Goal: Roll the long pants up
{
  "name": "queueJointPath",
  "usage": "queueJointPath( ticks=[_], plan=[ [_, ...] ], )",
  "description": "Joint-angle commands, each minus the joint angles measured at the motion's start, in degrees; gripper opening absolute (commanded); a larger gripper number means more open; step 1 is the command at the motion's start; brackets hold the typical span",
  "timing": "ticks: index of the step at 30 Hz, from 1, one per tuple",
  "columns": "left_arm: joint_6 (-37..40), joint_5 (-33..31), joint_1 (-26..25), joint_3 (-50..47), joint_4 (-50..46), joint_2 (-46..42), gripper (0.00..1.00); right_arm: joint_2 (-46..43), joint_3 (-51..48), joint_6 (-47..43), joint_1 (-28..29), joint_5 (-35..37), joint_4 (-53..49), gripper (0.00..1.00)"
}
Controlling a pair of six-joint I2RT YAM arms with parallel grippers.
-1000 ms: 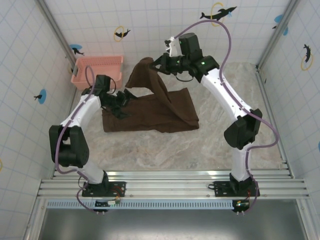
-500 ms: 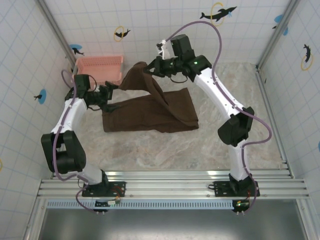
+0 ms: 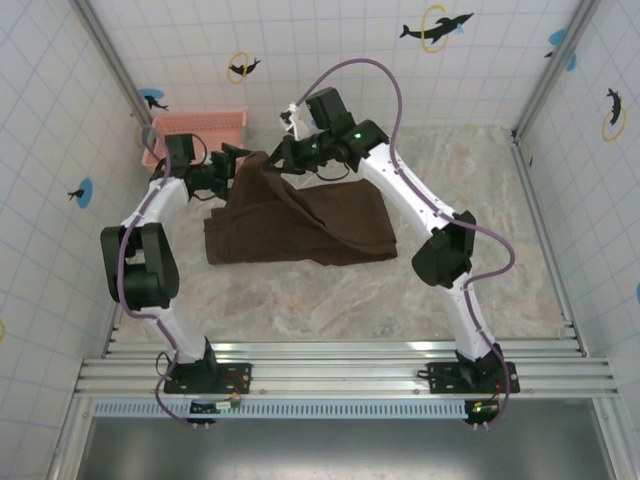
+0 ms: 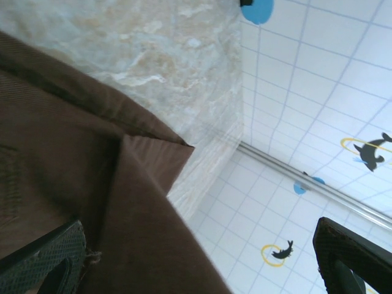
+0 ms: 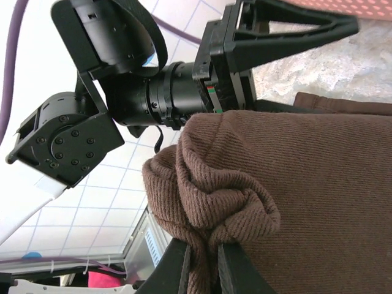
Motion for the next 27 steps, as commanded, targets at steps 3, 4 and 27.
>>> queueJointPath(
  ticks=[3, 4, 27],
  plan=[
    [-2.0, 2.91, 0.32, 1.5, 1.76, 0.55, 0.98, 3.92, 6.78, 0.04, -0.27, 1.26, 0.85, 0.08],
    [-1.11, 2.91, 0.51, 1.13, 0.43, -0.01, 0.98, 4.55, 7.64, 0.35, -0.54, 1.63, 1.07, 0.08],
    [-5.3, 4.82, 4.45, -12.79, 8.28, -10.01, 0.97, 8.3, 11.1, 2.58, -4.23, 0.34, 3.79, 0.08]
  ],
)
